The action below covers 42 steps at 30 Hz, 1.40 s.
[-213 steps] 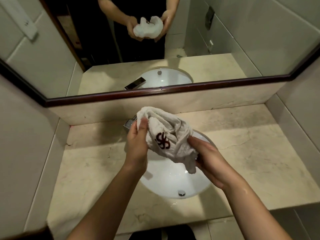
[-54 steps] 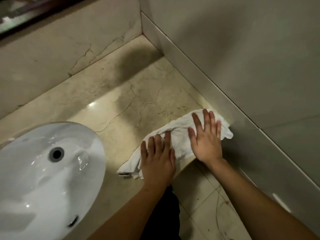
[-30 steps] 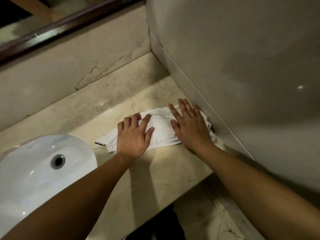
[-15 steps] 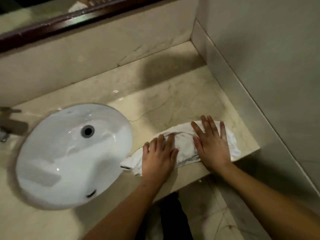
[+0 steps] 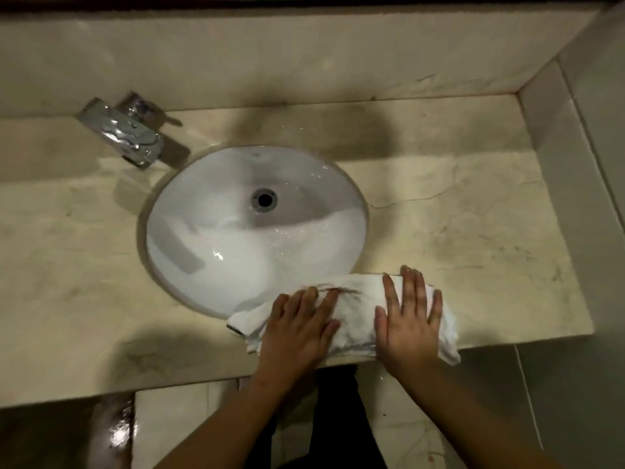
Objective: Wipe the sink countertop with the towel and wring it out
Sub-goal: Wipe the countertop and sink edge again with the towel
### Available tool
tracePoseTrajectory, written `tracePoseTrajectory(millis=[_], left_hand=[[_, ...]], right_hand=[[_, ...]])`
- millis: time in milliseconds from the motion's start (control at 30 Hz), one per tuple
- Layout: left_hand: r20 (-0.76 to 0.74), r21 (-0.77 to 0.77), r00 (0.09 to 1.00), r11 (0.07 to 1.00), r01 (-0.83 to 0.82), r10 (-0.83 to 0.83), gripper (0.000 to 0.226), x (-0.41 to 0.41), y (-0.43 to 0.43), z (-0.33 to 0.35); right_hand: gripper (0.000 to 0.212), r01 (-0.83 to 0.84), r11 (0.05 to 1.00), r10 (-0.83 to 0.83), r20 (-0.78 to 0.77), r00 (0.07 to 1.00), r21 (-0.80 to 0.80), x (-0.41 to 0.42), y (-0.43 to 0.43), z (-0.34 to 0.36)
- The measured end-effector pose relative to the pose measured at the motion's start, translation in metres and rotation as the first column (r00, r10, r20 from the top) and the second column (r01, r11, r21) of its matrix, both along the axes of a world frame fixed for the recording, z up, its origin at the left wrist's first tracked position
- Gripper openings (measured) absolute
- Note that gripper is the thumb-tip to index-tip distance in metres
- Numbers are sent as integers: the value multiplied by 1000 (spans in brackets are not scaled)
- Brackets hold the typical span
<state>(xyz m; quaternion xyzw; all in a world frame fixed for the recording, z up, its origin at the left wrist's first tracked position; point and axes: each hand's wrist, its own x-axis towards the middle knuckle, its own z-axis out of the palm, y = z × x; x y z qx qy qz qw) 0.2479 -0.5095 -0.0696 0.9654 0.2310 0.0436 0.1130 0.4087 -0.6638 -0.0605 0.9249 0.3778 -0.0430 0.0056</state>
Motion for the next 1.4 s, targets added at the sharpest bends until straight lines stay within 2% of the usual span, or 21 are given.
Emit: tracePoseTrajectory(millis=[300, 533, 633, 733, 933, 1167, 1400], left_hand=[[15, 42, 999, 999, -29, 28, 55, -113, 90, 13], [-143, 129, 971, 977, -172, 190, 53, -247, 170, 16], [-137, 136, 970, 974, -182, 201, 52, -269, 187, 19], [-61, 97, 965, 963, -250, 257, 47, -264, 179, 24], [-58, 5, 836, 837, -547, 546, 43, -236, 142, 23], [-52, 46, 841, 843, -536, 538, 47, -237, 151, 13], [-80, 105, 837, 840, -532, 541, 48, -265, 188, 15]], right_hand=[[65, -50, 997, 55, -84, 995, 65, -113, 87, 4], [65, -184, 978, 203, -217, 955, 101, -233, 181, 2], [67, -214, 971, 233, -241, 942, 102, -251, 199, 5], [69, -273, 959, 283, -245, 927, 75, -241, 195, 9], [68, -571, 821, 558, -216, 801, 6, -193, 188, 18], [61, -844, 536, 827, -200, 525, 0, -157, 206, 16], [64, -848, 530, 838, -155, 523, 3, -198, 239, 5]])
